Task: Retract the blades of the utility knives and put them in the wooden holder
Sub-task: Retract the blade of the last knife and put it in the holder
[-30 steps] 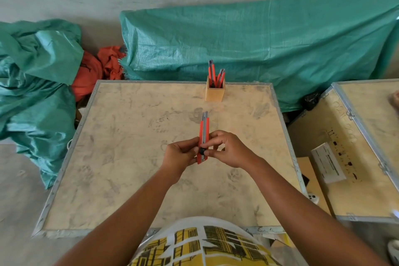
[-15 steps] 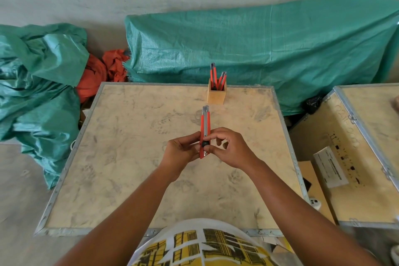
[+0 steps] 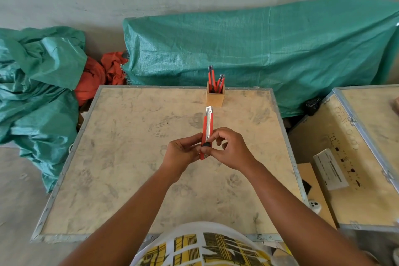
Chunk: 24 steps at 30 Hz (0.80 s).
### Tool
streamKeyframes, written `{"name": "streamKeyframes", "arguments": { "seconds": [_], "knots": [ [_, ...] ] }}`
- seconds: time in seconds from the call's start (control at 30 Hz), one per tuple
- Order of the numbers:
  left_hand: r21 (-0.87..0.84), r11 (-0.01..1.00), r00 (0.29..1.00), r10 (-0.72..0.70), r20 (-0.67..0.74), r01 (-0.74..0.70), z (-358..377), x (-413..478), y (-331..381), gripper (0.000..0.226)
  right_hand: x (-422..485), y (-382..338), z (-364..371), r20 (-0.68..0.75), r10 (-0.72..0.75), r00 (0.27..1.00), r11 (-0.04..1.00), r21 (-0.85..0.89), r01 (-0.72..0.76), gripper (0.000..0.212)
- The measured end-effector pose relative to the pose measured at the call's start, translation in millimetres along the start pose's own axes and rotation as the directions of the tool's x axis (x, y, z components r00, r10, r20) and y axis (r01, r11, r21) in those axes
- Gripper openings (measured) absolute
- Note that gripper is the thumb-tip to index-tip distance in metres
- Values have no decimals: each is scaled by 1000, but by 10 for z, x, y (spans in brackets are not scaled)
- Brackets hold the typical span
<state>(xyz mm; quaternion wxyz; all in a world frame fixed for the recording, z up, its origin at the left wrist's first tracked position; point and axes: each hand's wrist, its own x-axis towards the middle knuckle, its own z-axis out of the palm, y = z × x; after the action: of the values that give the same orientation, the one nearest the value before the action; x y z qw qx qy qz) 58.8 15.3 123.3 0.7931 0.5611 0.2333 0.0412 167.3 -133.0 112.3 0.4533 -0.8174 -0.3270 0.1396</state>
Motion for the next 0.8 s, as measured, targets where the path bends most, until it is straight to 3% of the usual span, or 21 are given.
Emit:
{"name": "streamKeyframes", "arguments": {
  "seconds": [0.17,0.57,0.8],
  "knots": [
    [23,1000,1000,11,-15,-10,30,135,38,40,131,58,-43,-32,60,998,989,135,-55,22],
    [245,967,996,82,-42,-69,292,1157,540,43,1154,236,-486,-126,116,985,979,185,-91,31],
    [451,888,978,162,-130,-87,393,2194,661,49,1979,639,-704,-304,117,945,985,154,-72,27]
  ]
}}
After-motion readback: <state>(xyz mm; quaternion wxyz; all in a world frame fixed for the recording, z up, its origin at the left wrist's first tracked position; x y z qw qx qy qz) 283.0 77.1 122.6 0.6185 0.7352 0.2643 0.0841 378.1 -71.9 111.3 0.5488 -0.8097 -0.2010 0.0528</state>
